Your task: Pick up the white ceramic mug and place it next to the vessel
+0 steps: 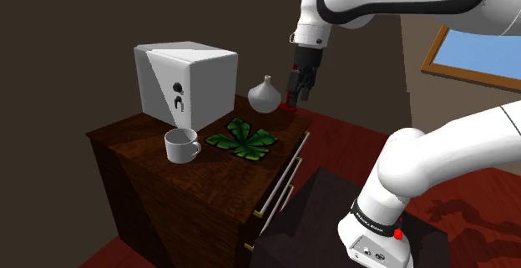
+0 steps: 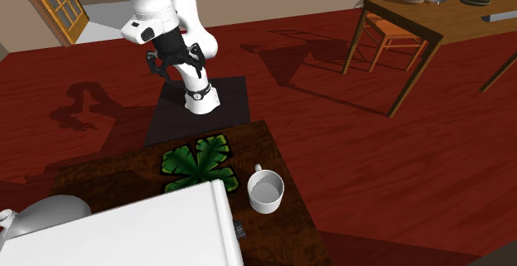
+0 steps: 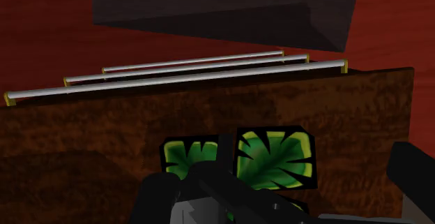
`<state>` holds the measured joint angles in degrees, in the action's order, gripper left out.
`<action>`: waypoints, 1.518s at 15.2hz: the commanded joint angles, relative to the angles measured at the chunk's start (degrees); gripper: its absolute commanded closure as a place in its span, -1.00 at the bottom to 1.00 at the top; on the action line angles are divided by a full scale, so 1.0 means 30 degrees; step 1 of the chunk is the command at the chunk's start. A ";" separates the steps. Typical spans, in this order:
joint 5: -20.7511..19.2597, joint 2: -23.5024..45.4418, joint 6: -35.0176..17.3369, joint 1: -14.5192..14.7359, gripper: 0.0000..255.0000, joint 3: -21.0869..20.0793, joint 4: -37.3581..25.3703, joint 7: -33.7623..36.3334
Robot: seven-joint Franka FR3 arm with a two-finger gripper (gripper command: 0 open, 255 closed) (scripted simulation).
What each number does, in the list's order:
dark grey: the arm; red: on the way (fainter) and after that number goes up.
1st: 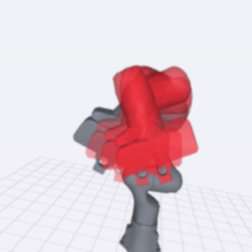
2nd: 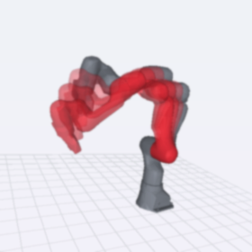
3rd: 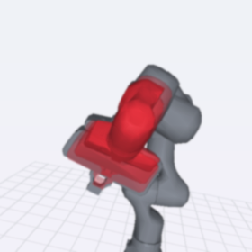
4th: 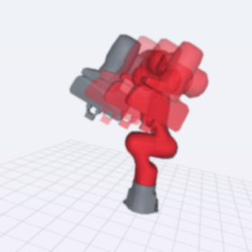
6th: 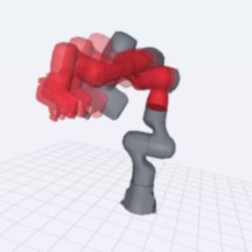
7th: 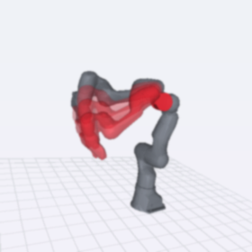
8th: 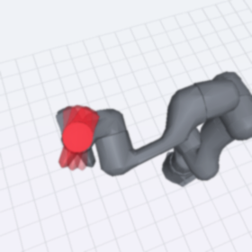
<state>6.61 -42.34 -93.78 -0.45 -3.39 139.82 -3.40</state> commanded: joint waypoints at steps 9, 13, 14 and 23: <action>0.0499 0.5365 -0.4095 0.0396 -1.00 -0.1593 -0.1626 0.1200; 0.0354 0.8235 -0.5710 0.0508 -1.00 -0.2304 -0.3044 0.1897; 0.0270 0.8963 -0.6061 0.0535 -1.00 -0.2467 -0.3459 0.2088; -0.1275 1.5648 -0.8142 0.1027 -1.00 -0.3506 -0.8276 0.4045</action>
<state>3.36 2.62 -117.80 2.44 -13.72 116.65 8.17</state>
